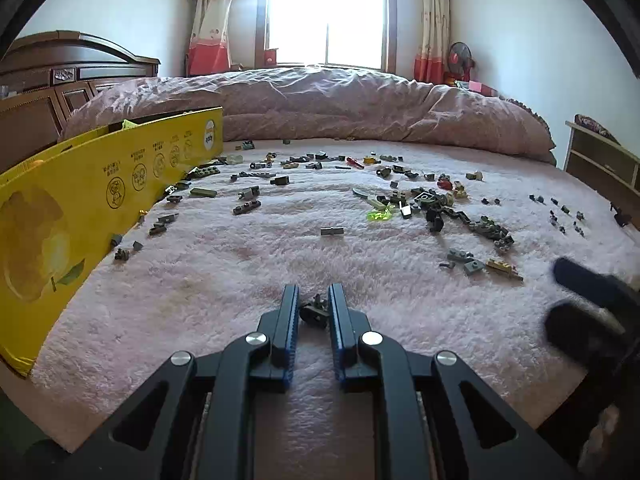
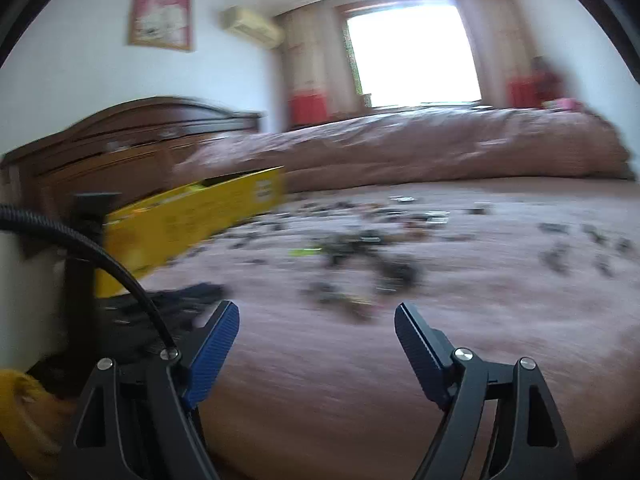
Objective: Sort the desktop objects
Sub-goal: 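Close the left gripper on a small dark grey piece, then close the right gripper on a tan piece while the left gripper holds its piece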
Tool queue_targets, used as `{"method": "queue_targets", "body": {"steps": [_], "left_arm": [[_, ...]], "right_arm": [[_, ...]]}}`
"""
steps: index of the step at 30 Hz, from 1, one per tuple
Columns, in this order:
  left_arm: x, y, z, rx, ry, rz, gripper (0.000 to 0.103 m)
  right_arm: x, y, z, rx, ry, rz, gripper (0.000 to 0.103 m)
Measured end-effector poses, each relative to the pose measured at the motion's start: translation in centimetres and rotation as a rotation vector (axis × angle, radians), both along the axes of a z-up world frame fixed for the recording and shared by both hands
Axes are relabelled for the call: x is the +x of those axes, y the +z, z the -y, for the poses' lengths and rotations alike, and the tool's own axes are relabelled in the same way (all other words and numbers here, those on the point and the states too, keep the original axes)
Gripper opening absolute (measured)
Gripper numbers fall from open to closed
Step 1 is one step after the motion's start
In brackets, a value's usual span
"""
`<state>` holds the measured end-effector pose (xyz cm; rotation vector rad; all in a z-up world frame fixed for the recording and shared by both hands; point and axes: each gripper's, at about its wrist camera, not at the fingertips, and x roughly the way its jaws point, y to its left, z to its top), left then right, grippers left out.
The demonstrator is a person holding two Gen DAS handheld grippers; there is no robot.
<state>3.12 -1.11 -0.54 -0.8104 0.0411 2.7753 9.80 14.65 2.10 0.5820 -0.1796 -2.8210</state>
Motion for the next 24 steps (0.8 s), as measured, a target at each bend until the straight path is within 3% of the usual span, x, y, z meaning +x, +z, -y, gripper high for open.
{"method": "queue_targets", "body": {"steps": [4,6,12,17,22,24], "left_arm": [[0.0,0.0,0.1,0.010,-0.006,0.002,0.015],[0.1,0.0,0.2,0.011,-0.008,0.001,0.015],[0.0,0.0,0.4,0.028,-0.006,0.008,0.015],[0.0,0.0,0.5,0.034,-0.008,0.010,0.015],[0.0,0.0,0.4,0.035,-0.007,0.011,0.015],[0.0,0.0,0.5,0.035,-0.007,0.010,0.015]], "right_arm": [[-3.3,-1.0,1.6,-0.017,0.075,0.086,0.081],[-4.6,-1.8,1.2,-0.023,0.037,0.123,0.072],[-4.2,-1.9,-1.8,0.076,-0.258,0.069,0.072],[-3.2,-1.8,-3.1,0.022,-0.275,0.067,0.072],[-4.0,-2.0,-1.6,0.071,-0.258,0.058,0.072],[-4.2,-2.0,-2.2,0.032,-0.281,0.083,0.072]]}}
